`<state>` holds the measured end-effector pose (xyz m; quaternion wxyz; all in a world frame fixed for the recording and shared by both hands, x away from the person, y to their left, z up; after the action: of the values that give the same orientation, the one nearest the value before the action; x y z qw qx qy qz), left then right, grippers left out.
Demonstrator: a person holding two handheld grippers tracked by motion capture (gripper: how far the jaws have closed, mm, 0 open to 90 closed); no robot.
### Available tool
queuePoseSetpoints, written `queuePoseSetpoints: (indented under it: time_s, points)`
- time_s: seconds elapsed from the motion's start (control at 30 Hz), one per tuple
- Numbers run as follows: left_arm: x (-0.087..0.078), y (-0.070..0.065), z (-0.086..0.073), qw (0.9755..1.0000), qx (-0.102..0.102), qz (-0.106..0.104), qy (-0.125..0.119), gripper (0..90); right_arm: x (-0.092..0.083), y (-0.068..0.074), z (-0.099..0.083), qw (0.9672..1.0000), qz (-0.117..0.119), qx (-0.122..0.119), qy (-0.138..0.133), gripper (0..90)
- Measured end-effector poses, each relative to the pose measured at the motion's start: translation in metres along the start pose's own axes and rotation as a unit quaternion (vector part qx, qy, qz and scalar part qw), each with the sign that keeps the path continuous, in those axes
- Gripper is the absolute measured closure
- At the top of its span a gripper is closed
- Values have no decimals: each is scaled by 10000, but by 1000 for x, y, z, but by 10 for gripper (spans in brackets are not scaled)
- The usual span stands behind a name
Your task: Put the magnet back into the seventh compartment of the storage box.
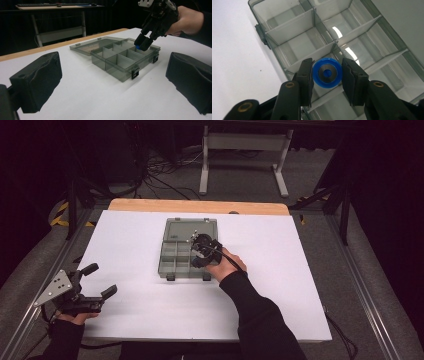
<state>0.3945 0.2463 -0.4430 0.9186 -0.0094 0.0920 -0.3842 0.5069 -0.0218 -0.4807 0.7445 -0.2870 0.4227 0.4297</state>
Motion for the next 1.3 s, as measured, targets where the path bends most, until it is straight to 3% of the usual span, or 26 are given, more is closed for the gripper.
queuePoseSetpoints:
  time_s: [0.9, 1.17, 1.3]
  points:
    - [1, 0, -1, 10000, -9, -15, 46, 11, 18, 5, -7, 9997, 115, -30, 214, 608]
    - [1, 0, -1, 10000, -10, -11, 48, 11, 10, 4, -4, 9999, -24, -86, 125, 531]
    - [1, 0, -1, 10000, -12, -13, 50, 11, 0, 4, -1, 9999, -50, -71, -62, 478]
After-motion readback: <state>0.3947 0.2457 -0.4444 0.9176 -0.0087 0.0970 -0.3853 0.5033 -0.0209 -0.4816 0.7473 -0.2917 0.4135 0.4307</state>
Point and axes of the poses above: each handheld gripper's, and its own axes: x roughly forward along the jaws, z roughly out of its top, y roughly to its left, the point moved 10 cm from there along x, roughly forward along the jaws, and after that the axes turned 4 degrees about -x, right-handed, at the moved point
